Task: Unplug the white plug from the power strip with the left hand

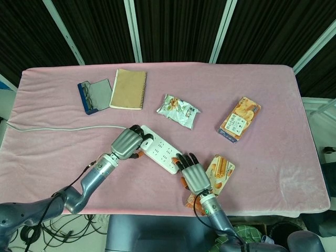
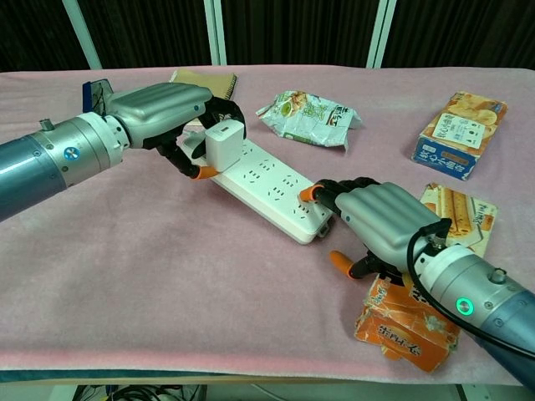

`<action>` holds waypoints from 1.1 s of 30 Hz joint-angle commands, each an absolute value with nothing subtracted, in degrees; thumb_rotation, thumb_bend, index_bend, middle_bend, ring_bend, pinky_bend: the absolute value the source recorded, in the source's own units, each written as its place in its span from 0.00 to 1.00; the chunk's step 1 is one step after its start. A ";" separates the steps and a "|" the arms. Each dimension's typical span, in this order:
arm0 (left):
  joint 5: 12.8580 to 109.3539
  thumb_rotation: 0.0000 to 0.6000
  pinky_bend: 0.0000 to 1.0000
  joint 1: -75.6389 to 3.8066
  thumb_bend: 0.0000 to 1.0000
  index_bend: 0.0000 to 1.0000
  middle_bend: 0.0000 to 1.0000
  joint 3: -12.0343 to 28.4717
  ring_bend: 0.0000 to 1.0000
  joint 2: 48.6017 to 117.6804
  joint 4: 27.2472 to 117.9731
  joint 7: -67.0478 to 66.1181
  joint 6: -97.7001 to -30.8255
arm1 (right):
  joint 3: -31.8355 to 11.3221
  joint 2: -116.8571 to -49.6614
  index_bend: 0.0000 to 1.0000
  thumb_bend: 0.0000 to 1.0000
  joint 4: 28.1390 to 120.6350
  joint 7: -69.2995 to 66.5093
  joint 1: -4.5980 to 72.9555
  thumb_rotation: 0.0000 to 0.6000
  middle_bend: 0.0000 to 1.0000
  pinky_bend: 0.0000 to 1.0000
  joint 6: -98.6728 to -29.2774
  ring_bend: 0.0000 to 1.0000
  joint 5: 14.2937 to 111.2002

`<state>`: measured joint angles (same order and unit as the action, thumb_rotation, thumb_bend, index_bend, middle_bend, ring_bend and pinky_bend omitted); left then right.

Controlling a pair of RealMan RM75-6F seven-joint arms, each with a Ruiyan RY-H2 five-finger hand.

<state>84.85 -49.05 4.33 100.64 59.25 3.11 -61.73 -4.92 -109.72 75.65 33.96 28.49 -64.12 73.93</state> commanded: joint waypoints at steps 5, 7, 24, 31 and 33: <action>87.69 1.00 0.27 -49.00 0.67 0.72 0.73 3.52 0.35 100.54 57.80 5.64 -63.25 | -4.46 -109.56 0.20 0.36 75.81 34.09 28.50 1.00 0.11 0.11 -63.52 0.13 73.77; 87.34 1.00 0.27 -48.91 0.67 0.72 0.73 3.48 0.35 100.15 58.26 5.69 -62.42 | -4.07 -109.38 0.21 0.36 76.00 34.28 28.63 1.00 0.12 0.11 -62.97 0.13 73.81; 84.61 1.00 0.27 -49.95 0.67 0.72 0.73 6.45 0.35 95.04 67.20 -2.26 -59.00 | -2.83 -108.18 0.21 0.36 76.81 33.43 29.64 1.00 0.12 0.11 -59.77 0.13 73.77; 82.70 1.00 0.27 -48.92 0.67 0.72 0.73 7.65 0.35 88.27 75.70 -5.95 -58.89 | -4.34 -108.27 0.19 0.36 77.63 31.57 29.60 1.00 0.12 0.11 -62.31 0.13 75.22; 81.16 1.00 0.27 -48.07 0.67 0.71 0.73 6.91 0.35 84.57 79.88 -9.29 -57.50 | -5.10 -107.96 0.17 0.36 78.15 31.52 29.85 1.00 0.12 0.11 -63.22 0.13 75.87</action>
